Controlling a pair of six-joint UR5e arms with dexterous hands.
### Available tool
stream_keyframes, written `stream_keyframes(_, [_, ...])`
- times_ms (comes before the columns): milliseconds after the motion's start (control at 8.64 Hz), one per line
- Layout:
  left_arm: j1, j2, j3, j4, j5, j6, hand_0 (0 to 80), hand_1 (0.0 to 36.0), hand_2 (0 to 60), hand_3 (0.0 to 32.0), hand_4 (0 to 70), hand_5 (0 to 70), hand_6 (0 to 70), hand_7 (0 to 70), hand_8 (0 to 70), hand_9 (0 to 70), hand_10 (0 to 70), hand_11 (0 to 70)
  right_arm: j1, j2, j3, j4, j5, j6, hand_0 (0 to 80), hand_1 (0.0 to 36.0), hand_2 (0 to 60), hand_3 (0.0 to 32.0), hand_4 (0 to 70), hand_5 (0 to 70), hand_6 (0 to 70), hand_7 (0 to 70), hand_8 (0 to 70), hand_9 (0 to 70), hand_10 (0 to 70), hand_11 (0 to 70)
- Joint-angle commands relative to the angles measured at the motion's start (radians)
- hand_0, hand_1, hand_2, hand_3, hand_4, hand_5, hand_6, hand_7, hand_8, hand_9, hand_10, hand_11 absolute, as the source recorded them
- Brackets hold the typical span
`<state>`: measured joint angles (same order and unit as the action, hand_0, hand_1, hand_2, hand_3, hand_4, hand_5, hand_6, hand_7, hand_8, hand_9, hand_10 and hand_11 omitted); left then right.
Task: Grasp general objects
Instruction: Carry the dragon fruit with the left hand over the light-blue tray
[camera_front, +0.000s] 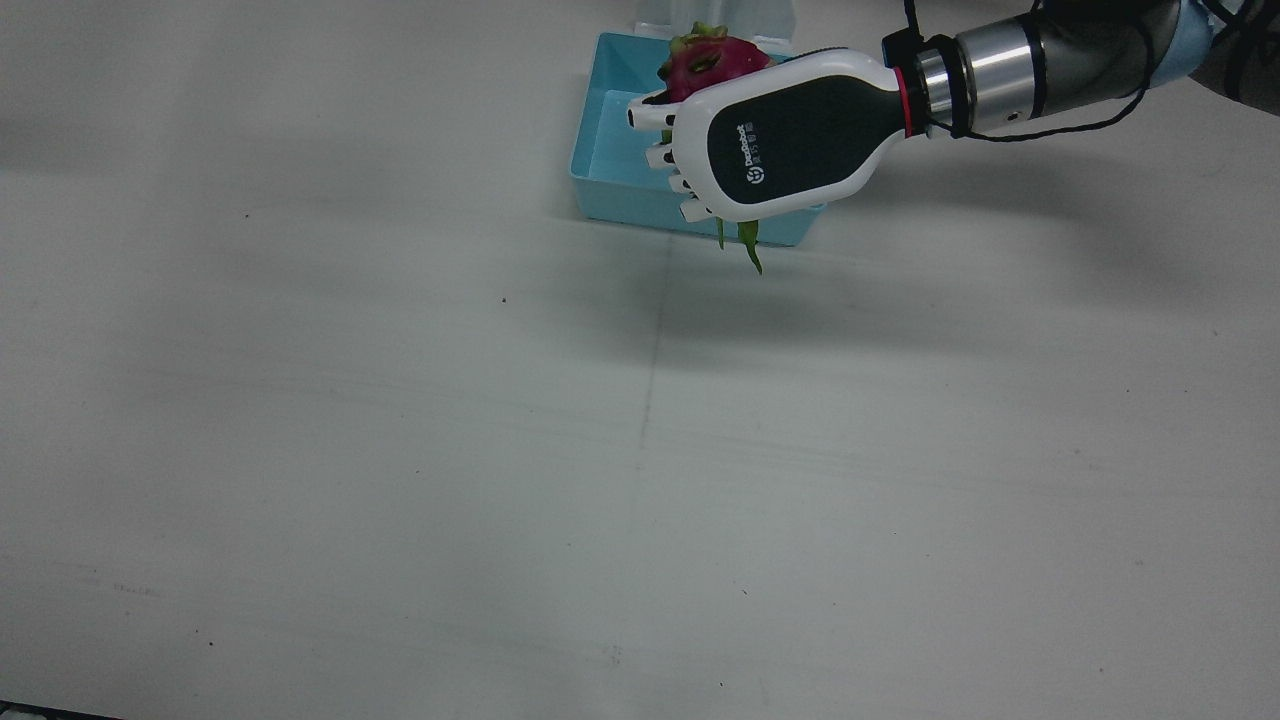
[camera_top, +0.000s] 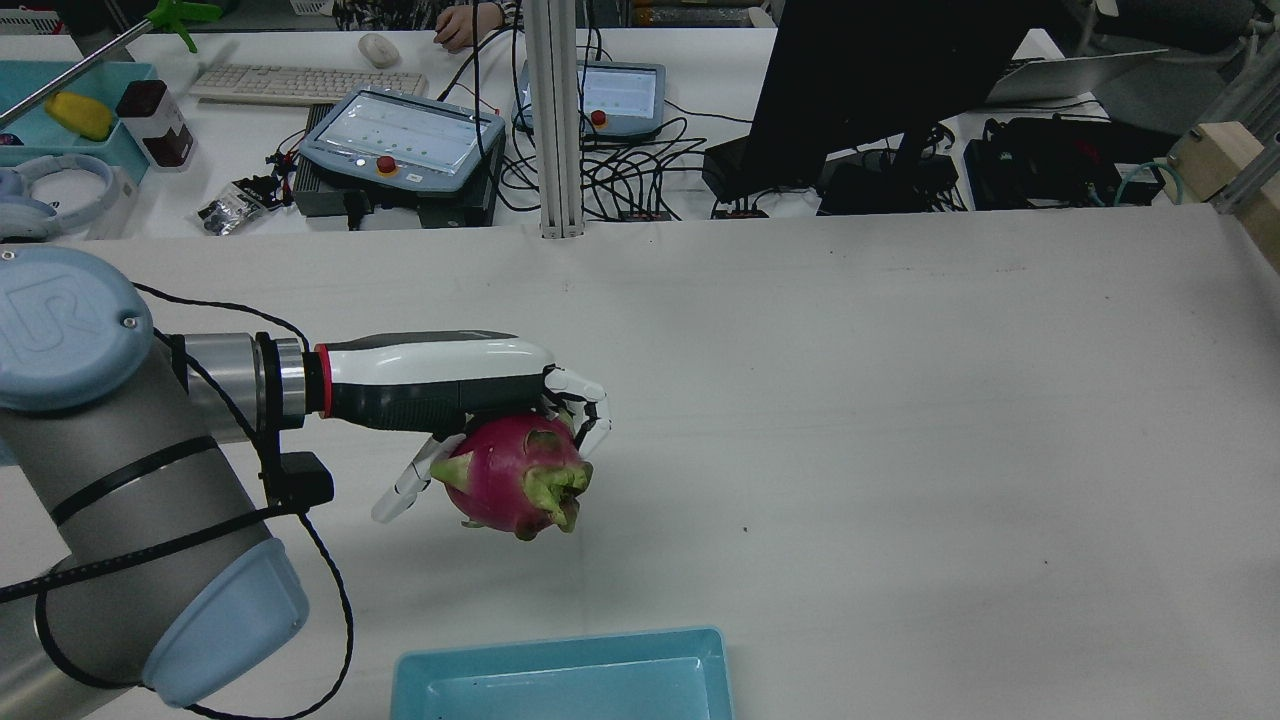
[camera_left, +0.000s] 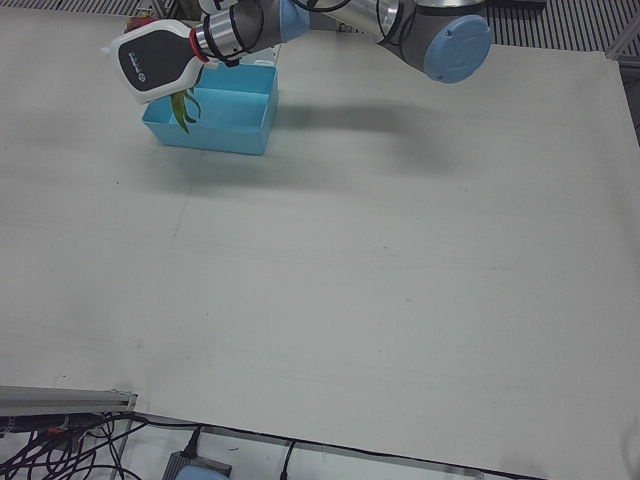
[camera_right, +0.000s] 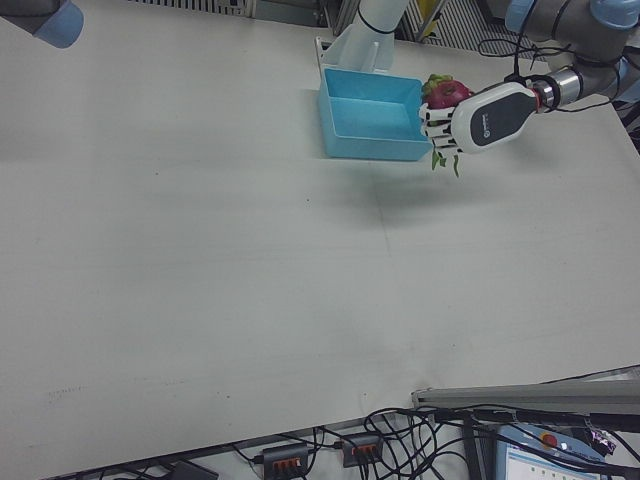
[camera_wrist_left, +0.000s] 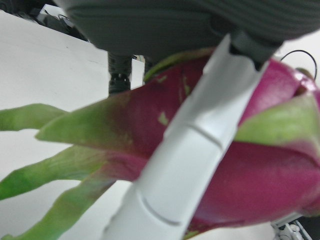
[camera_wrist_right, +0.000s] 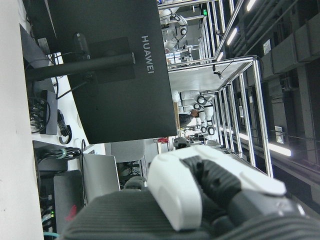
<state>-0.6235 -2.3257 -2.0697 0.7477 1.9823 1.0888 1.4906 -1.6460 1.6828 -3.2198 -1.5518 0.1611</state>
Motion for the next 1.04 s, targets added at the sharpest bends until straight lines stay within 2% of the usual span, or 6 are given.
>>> stream_keyframes(0, [0.148, -0.001, -0.072, -0.017, -0.065, -0.050, 80.0, 34.8, 60.0, 0.0, 70.0, 70.0, 70.0, 70.0, 70.0, 70.0, 70.0, 70.0, -0.001, 0.000, 0.000, 0.000, -0.001, 0.000, 0.0, 0.0, 0.0, 0.0, 0.0, 0.0, 0.0, 0.0, 0.0, 0.0, 0.0, 0.0])
stream_keyframes(232, [0.210, 0.002, -0.061, -0.034, -0.066, -0.064, 80.0, 29.3, 60.0, 0.0, 70.0, 70.0, 70.0, 70.0, 70.0, 70.0, 70.0, 70.0, -0.001, 0.000, 0.000, 0.000, -0.001, 0.000, 0.0, 0.0, 0.0, 0.0, 0.0, 0.0, 0.0, 0.0, 0.0, 0.0, 0.0, 0.0])
stream_keyframes(347, [0.214, 0.011, -0.064, -0.039, -0.066, -0.064, 80.0, 22.1, 43.1, 0.0, 70.0, 70.0, 70.0, 70.0, 70.0, 70.0, 70.0, 70.0, 0.000, 0.000, 0.000, 0.000, -0.001, 0.000, 0.0, 0.0, 0.0, 0.0, 0.0, 0.0, 0.0, 0.0, 0.0, 0.0, 0.0, 0.0])
stream_keyframes(463, [0.215, 0.017, -0.069, -0.047, -0.066, -0.063, 72.6, 19.4, 3.0, 0.0, 45.6, 70.0, 38.0, 65.1, 31.1, 42.8, 25.8, 38.6, 0.000, 0.000, 0.000, 0.000, 0.001, 0.000, 0.0, 0.0, 0.0, 0.0, 0.0, 0.0, 0.0, 0.0, 0.0, 0.0, 0.0, 0.0])
stream_keyframes(695, [0.220, 0.017, -0.070, -0.047, -0.069, -0.061, 64.8, 17.4, 0.0, 3.6, 21.8, 70.0, 14.0, 20.9, 13.5, 14.8, 10.1, 16.7, -0.001, 0.000, 0.000, 0.000, 0.001, 0.000, 0.0, 0.0, 0.0, 0.0, 0.0, 0.0, 0.0, 0.0, 0.0, 0.0, 0.0, 0.0])
stream_keyframes(926, [0.228, 0.017, -0.070, -0.045, -0.069, -0.061, 60.7, 14.0, 0.0, 7.8, 15.7, 70.0, 11.8, 21.7, 17.0, 17.0, 12.5, 19.8, 0.000, 0.000, 0.000, 0.000, -0.001, 0.000, 0.0, 0.0, 0.0, 0.0, 0.0, 0.0, 0.0, 0.0, 0.0, 0.0, 0.0, 0.0])
